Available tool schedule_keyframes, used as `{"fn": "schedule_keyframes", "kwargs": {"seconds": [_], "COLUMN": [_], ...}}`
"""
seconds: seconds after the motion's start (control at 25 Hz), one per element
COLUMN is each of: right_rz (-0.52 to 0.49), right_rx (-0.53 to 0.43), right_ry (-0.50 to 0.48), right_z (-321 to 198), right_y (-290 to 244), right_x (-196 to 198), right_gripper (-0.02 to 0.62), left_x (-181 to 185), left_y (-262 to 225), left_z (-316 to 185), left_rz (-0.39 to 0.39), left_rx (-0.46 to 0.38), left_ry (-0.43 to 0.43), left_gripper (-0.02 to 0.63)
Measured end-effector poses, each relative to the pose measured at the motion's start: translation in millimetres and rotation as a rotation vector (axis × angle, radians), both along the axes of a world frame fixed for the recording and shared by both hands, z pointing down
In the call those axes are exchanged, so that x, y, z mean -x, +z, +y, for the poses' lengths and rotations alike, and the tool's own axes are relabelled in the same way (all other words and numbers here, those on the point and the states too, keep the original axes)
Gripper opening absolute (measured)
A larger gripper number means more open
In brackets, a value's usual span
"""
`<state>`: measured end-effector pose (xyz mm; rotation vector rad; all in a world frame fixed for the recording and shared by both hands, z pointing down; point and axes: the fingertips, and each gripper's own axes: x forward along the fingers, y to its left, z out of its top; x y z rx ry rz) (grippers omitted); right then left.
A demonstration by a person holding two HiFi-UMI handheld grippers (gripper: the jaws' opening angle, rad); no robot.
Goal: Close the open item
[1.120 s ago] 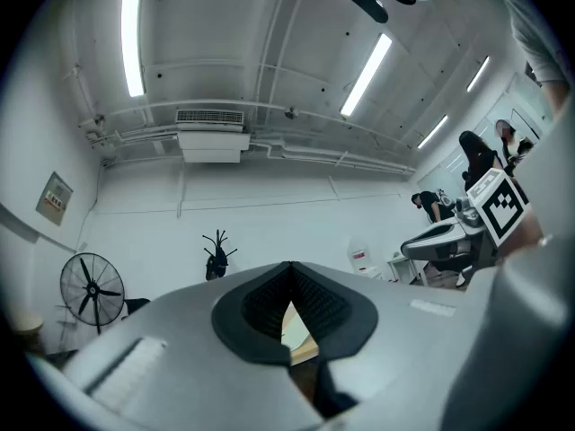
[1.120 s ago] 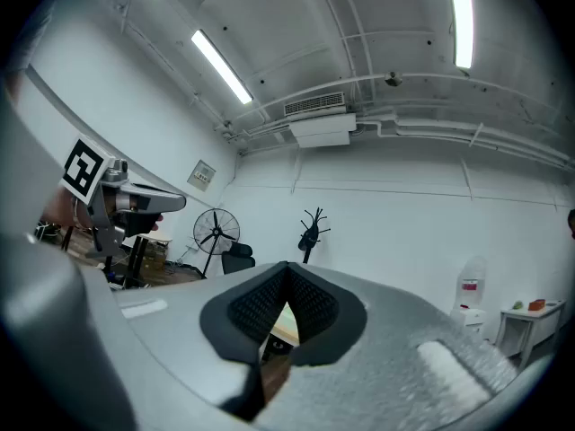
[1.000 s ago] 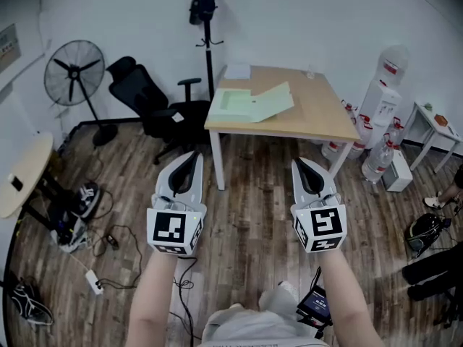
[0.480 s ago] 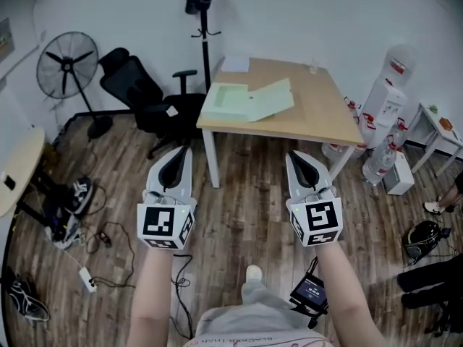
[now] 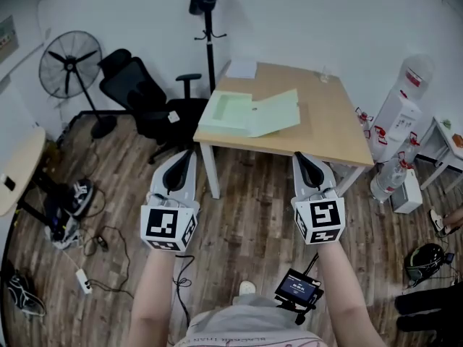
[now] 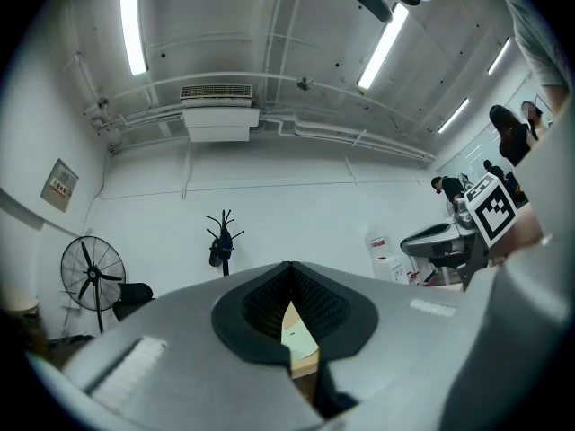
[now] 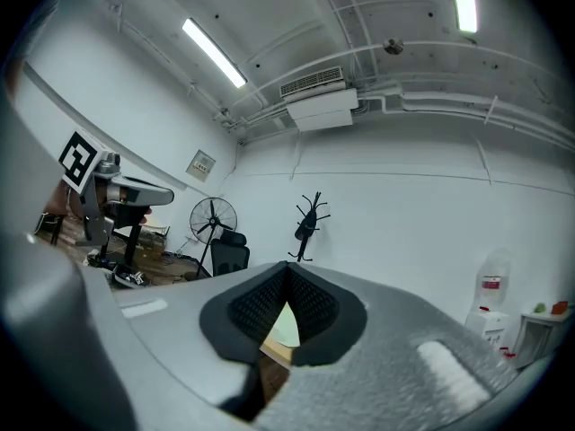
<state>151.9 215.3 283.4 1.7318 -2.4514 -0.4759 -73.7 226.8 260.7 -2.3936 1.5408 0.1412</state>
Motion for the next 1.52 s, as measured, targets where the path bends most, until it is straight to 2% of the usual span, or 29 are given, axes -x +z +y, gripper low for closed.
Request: {"fn": "schedule_keyframes", "kwargs": {"seconds": [0.2, 0.68, 1.08, 1.52], "right_rz": [-0.016, -0.027, -0.039, -0.064], "right_rx": [-0.003, -0.016, -0.004, 0.003], "right_ry": [-0.012, -0.028, 0.007, 0.079], "right_z": [-35.6, -70.3, -100.2, -173.3], "right_y": [-2.3, -10.1, -3.8, -2.7], "right_x": [-23.5, -32.2, -40.5, -46.9], "right_gripper": [0.002, 0.002, 0.002, 0.002], "left_x": [-13.8, -19.9, -25.2, -20.2], "left_y": [4.6, 2.7, -2.3, -1.1], "left_z": [-30.4, -67.7, -113.8, -199.5], "left_rz": [-0.010, 0.005, 0.036, 0.051], "left_rx": [0.003, -0.003, -0.014, -0.006], "left_ry": [-0.031, -0.067, -0.033, 0.008], "left_gripper": [0.011, 0.011, 0.011, 0.011]}}
